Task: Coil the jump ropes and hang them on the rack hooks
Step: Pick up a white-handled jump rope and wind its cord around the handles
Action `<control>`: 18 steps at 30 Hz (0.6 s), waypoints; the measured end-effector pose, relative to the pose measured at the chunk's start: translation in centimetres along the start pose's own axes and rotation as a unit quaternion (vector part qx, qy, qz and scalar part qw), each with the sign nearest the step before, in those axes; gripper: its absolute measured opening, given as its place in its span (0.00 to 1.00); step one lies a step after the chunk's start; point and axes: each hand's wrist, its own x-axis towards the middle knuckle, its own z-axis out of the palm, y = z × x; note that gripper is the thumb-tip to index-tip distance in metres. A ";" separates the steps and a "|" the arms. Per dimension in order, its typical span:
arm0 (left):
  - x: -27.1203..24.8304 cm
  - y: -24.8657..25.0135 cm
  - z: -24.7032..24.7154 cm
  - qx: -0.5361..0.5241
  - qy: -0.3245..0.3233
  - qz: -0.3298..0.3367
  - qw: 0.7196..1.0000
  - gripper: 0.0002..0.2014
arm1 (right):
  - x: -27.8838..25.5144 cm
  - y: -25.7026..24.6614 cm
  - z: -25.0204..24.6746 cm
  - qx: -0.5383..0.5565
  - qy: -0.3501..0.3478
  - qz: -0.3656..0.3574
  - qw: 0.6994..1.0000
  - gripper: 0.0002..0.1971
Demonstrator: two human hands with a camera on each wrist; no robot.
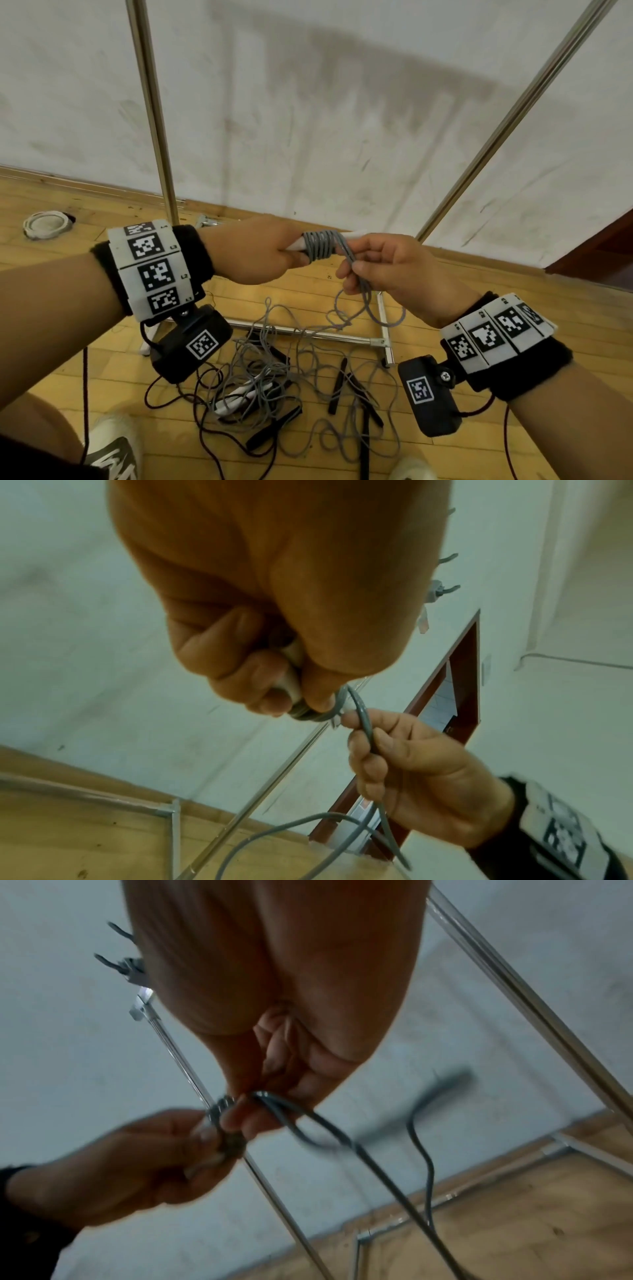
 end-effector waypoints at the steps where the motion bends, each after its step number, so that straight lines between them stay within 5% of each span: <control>1: -0.1 0.0 -0.1 -0.014 0.008 0.003 1.000 0.14 | -0.1 0.2 0.2 0.003 0.009 -0.012 1.000 0.10; 5: -0.4 0.3 -0.3 -0.043 0.016 -0.001 0.999 0.10 | -0.3 1.3 1.0 -0.013 0.032 -0.026 0.999 0.05; 9: -1.2 0.7 -0.8 -0.112 0.006 0.008 0.994 0.11 | -0.6 2.0 0.9 -0.086 0.023 -0.012 0.996 0.18; 13: -1.7 1.2 -0.8 -0.158 -0.028 0.043 0.986 0.06 | -1.0 2.3 0.5 -0.109 -0.026 -0.045 0.993 0.15; 16: -2.2 1.8 -0.8 -0.178 -0.051 0.073 0.980 0.17 | -1.2 2.4 0.1 -0.109 -0.052 -0.051 0.991 0.12; 18: -2.4 2.3 -0.7 -0.180 -0.076 0.070 0.978 0.09 | -1.4 2.6 -0.1 -0.100 -0.042 -0.055 0.993 0.12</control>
